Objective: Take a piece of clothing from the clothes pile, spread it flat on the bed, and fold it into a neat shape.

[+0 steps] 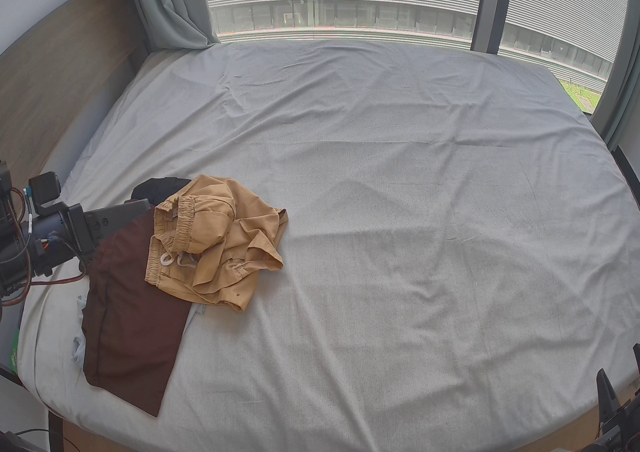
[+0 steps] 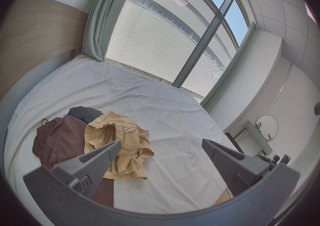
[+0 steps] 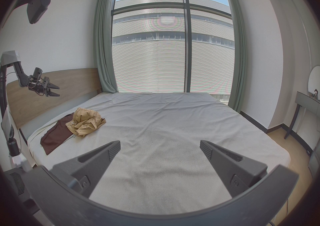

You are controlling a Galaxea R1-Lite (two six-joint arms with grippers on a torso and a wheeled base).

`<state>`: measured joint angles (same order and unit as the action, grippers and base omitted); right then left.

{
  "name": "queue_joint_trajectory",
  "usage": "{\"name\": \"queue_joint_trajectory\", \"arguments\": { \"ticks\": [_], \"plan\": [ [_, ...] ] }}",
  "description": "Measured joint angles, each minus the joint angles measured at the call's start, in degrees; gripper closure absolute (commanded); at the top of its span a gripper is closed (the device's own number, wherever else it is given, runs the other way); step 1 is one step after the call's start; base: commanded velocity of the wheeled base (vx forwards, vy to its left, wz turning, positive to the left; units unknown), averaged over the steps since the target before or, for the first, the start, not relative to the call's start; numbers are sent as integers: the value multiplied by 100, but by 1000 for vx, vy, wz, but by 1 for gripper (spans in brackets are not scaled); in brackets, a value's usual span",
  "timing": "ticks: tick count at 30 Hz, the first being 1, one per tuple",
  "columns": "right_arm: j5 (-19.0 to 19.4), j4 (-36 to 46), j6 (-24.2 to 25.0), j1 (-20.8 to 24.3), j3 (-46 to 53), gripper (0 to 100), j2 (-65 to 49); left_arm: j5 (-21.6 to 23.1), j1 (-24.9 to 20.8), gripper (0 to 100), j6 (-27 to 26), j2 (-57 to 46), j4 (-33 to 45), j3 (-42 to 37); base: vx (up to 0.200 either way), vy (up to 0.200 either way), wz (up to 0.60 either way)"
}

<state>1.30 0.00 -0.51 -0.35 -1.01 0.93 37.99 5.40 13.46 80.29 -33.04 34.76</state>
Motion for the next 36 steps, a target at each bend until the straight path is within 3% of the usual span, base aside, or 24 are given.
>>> {"name": "queue_joint_trajectory", "arguments": {
  "ticks": [36],
  "plan": [
    [0, 0, 0, 0, 0, 0, 0, 162, 74, 0, -13, 2052, -577, 1075, 0, 0, 0]
  ]
}}
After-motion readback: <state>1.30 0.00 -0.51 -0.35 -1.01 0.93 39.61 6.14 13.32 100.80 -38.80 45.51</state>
